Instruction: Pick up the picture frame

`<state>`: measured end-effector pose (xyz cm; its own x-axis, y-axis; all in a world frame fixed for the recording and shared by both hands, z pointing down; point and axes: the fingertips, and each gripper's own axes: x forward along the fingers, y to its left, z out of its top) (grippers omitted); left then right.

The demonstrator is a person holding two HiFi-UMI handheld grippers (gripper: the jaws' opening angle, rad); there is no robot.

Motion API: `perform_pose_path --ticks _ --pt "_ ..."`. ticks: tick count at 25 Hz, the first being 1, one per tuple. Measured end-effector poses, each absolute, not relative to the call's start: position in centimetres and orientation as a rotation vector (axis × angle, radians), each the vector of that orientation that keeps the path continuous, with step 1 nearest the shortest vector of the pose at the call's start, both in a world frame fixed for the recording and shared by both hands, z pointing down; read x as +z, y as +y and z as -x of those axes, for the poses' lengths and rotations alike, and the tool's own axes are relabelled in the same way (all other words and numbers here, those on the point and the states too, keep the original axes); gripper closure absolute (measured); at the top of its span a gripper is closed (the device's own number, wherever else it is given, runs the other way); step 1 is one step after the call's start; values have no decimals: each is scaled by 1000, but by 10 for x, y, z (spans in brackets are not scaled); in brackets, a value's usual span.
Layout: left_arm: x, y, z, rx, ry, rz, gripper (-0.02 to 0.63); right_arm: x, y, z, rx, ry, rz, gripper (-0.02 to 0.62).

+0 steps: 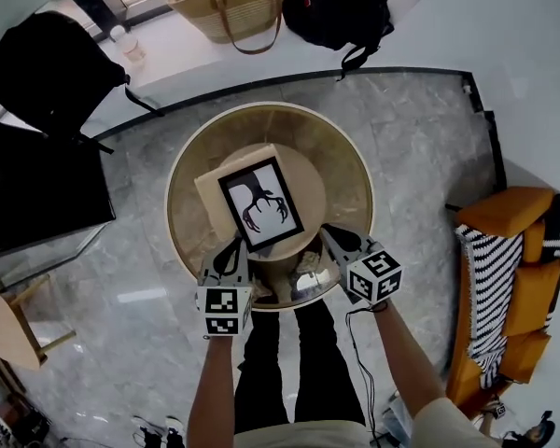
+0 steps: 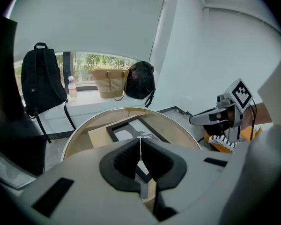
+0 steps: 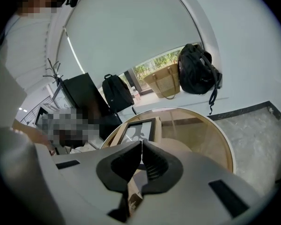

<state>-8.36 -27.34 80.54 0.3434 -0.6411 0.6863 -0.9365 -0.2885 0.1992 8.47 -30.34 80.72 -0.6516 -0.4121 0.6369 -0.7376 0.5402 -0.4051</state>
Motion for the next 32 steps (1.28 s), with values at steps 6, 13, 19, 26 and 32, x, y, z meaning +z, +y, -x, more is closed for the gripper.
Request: perform_pose_path --ticks 6,13,19,26,32 --pt "853 -285 73 712 -1355 -2019 583 861 -313 -80 1043 -2301 -853 560" --pt "884 -293 69 766 -1352 -1954 584 884 -321 -74 1163 -2319 -765 557" --pt "898 -304 74 753 -1382 -1863 584 907 -319 -61 1297 -2289 -597 415" --pt "912 -308 76 752 -1403 -1762 584 922 -322 -48 1478 -2249 -487 382" --pt "912 -310 77 748 -1415 -1727 584 929 -316 -35 1487 -2237 -409 382"
